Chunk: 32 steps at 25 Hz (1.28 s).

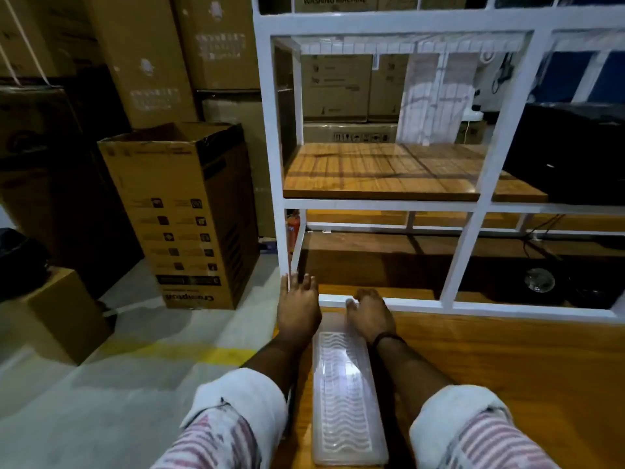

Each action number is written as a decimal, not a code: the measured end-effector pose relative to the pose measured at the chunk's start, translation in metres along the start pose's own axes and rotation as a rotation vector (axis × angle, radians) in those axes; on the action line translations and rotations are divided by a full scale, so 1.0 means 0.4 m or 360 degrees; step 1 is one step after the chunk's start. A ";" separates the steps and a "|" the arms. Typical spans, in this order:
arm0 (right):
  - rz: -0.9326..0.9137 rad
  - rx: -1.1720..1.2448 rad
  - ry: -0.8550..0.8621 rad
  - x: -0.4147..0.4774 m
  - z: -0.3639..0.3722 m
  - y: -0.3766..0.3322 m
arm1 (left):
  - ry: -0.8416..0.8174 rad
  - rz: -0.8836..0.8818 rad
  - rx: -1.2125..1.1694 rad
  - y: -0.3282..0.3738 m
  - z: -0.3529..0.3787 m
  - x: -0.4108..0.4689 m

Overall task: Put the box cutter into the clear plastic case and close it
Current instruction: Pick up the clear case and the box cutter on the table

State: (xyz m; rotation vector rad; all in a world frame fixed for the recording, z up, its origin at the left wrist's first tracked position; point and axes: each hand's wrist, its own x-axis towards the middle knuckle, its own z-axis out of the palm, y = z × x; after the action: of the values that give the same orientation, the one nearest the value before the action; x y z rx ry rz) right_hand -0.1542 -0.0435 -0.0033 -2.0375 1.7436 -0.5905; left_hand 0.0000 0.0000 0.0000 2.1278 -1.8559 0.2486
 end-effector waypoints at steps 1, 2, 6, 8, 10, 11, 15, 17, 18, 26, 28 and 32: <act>0.0047 0.0035 -0.0062 0.004 0.022 0.012 | -0.0090 -0.0115 -0.0123 0.013 0.004 -0.007; 0.0090 0.0067 -0.0117 0.001 0.036 0.017 | -0.0081 -0.0206 -0.0276 0.023 0.012 -0.013; 0.0232 0.0193 -0.0113 -0.014 0.101 0.044 | -0.0116 -0.0349 -0.0427 0.065 0.052 -0.047; 0.0325 0.0268 0.0004 -0.012 0.101 0.046 | -0.0063 -0.0388 -0.0436 0.075 0.072 -0.048; 0.0362 0.0271 0.0045 -0.005 0.110 0.058 | 0.0006 -0.0508 -0.0516 0.083 0.086 -0.050; 0.0354 0.0285 0.0064 -0.002 0.115 0.063 | 0.0043 -0.0568 -0.0548 0.084 0.089 -0.054; 0.0352 0.0330 0.0065 0.005 0.119 0.070 | 0.0087 -0.0723 -0.0578 0.083 0.099 -0.058; 0.0367 0.0357 0.0071 0.008 0.123 0.072 | 0.0056 -0.0743 -0.0565 0.083 0.102 -0.060; 0.0375 0.0372 0.0067 0.007 0.122 0.069 | 0.0053 -0.0714 -0.0573 0.084 0.105 -0.058; 0.0396 0.0423 0.0094 0.004 0.129 0.067 | 0.0014 -0.0720 -0.0648 0.075 0.115 -0.054; 0.0381 0.0419 0.0086 0.004 0.129 0.068 | -0.0026 -0.0770 -0.0700 0.070 0.115 -0.048; 0.0305 0.0398 0.0162 -0.005 0.127 0.071 | -0.0090 -0.0793 -0.0695 0.064 0.127 -0.048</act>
State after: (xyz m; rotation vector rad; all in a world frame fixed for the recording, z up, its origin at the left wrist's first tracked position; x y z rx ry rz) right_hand -0.1496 -0.0446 -0.0614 -1.6768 1.7951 -0.8165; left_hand -0.0315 -0.0022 -0.0508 2.1933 -1.1987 -0.3039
